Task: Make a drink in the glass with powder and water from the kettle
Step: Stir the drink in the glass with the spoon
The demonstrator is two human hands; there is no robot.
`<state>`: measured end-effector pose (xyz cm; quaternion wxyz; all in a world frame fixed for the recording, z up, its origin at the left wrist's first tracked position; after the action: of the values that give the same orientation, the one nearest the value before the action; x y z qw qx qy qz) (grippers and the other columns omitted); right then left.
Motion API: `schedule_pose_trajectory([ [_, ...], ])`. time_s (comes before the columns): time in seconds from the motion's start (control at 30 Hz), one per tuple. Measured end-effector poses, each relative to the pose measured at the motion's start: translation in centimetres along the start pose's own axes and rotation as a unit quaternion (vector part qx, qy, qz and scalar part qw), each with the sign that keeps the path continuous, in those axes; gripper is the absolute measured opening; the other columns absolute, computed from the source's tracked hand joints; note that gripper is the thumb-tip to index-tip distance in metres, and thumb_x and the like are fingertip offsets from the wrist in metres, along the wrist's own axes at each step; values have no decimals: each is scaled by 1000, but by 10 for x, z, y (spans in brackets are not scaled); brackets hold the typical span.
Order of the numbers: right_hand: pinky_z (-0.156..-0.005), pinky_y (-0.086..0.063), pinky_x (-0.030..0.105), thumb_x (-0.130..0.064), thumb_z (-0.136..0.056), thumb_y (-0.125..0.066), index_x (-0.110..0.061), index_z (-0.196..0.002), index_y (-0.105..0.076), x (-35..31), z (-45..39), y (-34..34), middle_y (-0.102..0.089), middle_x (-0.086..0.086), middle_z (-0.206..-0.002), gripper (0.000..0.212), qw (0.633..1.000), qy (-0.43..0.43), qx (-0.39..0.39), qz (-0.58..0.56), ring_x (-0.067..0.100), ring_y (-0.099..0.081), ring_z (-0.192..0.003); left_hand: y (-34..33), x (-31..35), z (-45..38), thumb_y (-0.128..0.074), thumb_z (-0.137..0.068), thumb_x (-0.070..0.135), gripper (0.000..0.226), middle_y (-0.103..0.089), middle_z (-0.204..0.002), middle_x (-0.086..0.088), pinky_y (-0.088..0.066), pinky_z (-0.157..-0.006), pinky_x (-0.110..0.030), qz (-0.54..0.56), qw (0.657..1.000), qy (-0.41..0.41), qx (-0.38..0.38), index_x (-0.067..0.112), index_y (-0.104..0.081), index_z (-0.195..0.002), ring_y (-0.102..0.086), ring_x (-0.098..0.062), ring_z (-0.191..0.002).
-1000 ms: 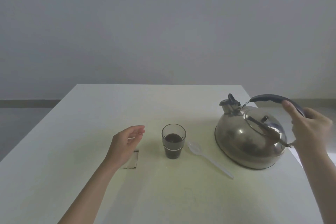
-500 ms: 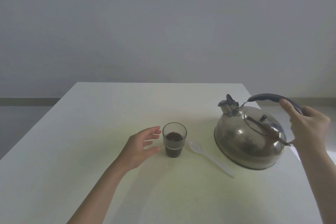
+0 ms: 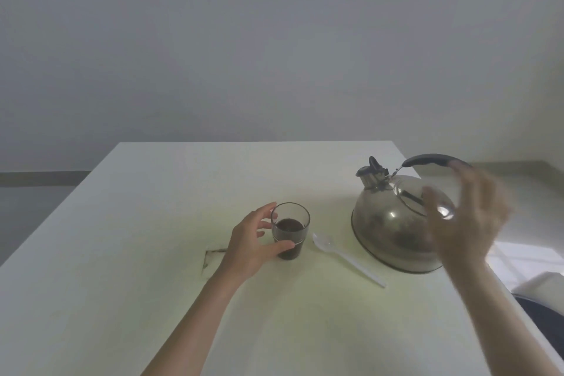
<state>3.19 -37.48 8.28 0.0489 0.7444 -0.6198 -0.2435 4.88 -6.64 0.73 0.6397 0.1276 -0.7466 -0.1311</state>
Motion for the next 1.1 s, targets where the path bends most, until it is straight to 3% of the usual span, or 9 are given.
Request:
schedule_pose_trajectory([
  [0.07,-58,-49,38,-13,-88,-51,-10,-91,-59,-36,39,-5,-61,10,-78,9,985,162,-51,-27,33,-59,-70,-2,1,-2,-85,-61,19,68,-60,-108,13,-43,-80,-15,2,1000,-4,6,39,-50,-116,-59,-3,-98],
  [0.1,-48,-48,36,-14,-88,-50,-10,-84,-62,-45,61,-12,-60,8,-71,13,975,187,-119,-33,31,-59,-61,-2,1,-3,-86,-60,20,67,-61,-108,11,-44,-80,-16,2,1000,-7,9,39,-51,-115,-59,-3,-97],
  [0.27,-38,-33,25,-12,-42,-89,-11,-63,-62,-46,125,-36,-53,2,-60,34,917,127,-371,81,21,-52,-48,-2,2,-4,-86,-60,19,63,-62,-112,11,-46,-90,-25,6,1000,-14,12,48,-50,-103,-60,-7,-104],
  [0.47,-45,-24,24,10,-36,-80,-14,-50,-52,-38,126,-43,-49,0,-53,40,908,55,-407,83,22,-47,-44,-3,-2,-6,-86,-60,17,63,-63,-108,17,-46,-91,-25,19,1000,-2,4,45,-51,-104,-59,-2,-105],
  [0.6,-58,-43,33,-17,-72,-73,-18,-78,-67,-37,92,-35,-66,2,-73,8,919,-86,-385,-15,30,-61,-67,-3,-3,-7,-86,-61,17,63,-63,-108,15,-46,-90,-26,13,1000,-3,2,39,-52,-109,-60,-4,-105],
  [0.7,-67,-49,34,-28,-79,-68,-22,-80,-69,-53,46,-29,-66,2,-70,6,908,-183,-351,-140,26,-60,-70,-1,0,-6,-86,-60,19,61,-62,-106,18,-47,-88,-22,8,1000,-4,0,47,-50,-101,-59,1,-103],
  [0.77,-67,-45,29,-23,-80,-67,-19,-81,-71,-73,16,-26,-66,4,-70,6,903,-162,-340,-205,25,-60,-71,-1,1,-5,-86,-61,19,60,-62,-107,15,-47,-88,-22,1,1000,-7,-2,50,-49,-98,-59,1,-102],
  [0.93,-68,-42,30,-9,-85,-52,-16,-97,-72,-114,-19,-25,-57,-11,-70,24,853,17,-493,-171,19,-54,-73,0,4,-4,-85,-62,18,56,-64,-110,6,-47,-85,-22,1,1000,-3,-4,48,-51,-95,-60,-9,-102],
  [1.1,-63,-46,25,-7,-80,-54,-19,-91,-71,-122,-21,-27,-59,-10,-72,24,829,54,-532,-161,18,-59,-71,1,6,-3,-84,-62,16,57,-62,-109,8,-47,-83,-19,-8,1000,-4,-7,48,-50,-95,-60,-10,-101],
])
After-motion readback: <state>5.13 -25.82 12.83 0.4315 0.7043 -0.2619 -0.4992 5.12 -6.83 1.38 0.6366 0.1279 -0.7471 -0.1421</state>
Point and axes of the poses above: each hand's wrist, its own z-axis away from the middle knuckle, its own y-axis out of the back of the hand, x = y × z, the point moved 3 cm from there along -z, towards the middle knuckle
